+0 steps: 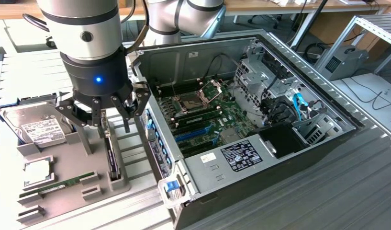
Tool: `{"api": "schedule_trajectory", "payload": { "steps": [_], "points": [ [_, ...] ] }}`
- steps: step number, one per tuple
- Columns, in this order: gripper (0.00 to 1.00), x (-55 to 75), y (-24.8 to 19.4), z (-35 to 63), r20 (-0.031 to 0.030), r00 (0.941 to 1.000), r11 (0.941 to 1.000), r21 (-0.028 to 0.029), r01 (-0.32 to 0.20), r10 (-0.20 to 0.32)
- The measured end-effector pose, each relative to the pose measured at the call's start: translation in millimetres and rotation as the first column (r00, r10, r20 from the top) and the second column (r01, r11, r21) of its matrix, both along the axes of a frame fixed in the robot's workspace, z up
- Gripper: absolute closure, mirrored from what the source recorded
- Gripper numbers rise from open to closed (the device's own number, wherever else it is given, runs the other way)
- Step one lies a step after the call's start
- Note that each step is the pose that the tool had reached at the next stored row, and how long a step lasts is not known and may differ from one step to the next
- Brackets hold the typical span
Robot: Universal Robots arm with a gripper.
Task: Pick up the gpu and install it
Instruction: 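Pick up the gpu and move the gpu toward the slot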
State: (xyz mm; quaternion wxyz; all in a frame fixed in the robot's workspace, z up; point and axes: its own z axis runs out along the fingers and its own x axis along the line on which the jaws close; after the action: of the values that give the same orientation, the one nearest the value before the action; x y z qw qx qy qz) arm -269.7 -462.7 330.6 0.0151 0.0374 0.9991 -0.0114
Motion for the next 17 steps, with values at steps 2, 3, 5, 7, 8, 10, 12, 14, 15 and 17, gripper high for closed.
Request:
{"api": "schedule_trajectory", "payload": {
  "steps": [2,3,5,7,8,10,12,14,15,17],
  "points": [
    [0.52,0.0,0.0,-1.2,0.0000,1.0000,1.0000,0.0000,0.000,0.000],
    [0.52,0.0,0.0,-1.4,0.0000,1.0000,1.0000,0.0000,0.000,0.000],
    [0.52,0.0,0.0,-1.8,0.0000,1.0000,1.0000,0.0000,0.000,0.000],
    [0.52,0.0,0.0,-2.1,0.0000,1.0000,1.0000,0.0000,0.000,0.000],
    [0.52,0.0,0.0,-2.3,0.0000,1.0000,1.0000,0.0000,0.000,0.000],
    [0.52,0.0,0.0,-3.1,0.0000,1.0000,1.0000,0.0000,0.000,0.000],
    [0.52,0.0,0.0,-3.5,0.0000,1.0000,1.0000,0.0000,0.000,0.000],
    [0.52,0.0,0.0,-3.9,0.0000,1.0000,1.0000,0.0000,0.000,0.000],
    [0.52,0.0,0.0,-4.1,0.0000,1.0000,1.0000,0.0000,0.000,0.000],
    [0.52,0.0,0.0,-4.7,0.0000,1.0000,1.0000,0.0000,0.000,0.000]
  ]
}}
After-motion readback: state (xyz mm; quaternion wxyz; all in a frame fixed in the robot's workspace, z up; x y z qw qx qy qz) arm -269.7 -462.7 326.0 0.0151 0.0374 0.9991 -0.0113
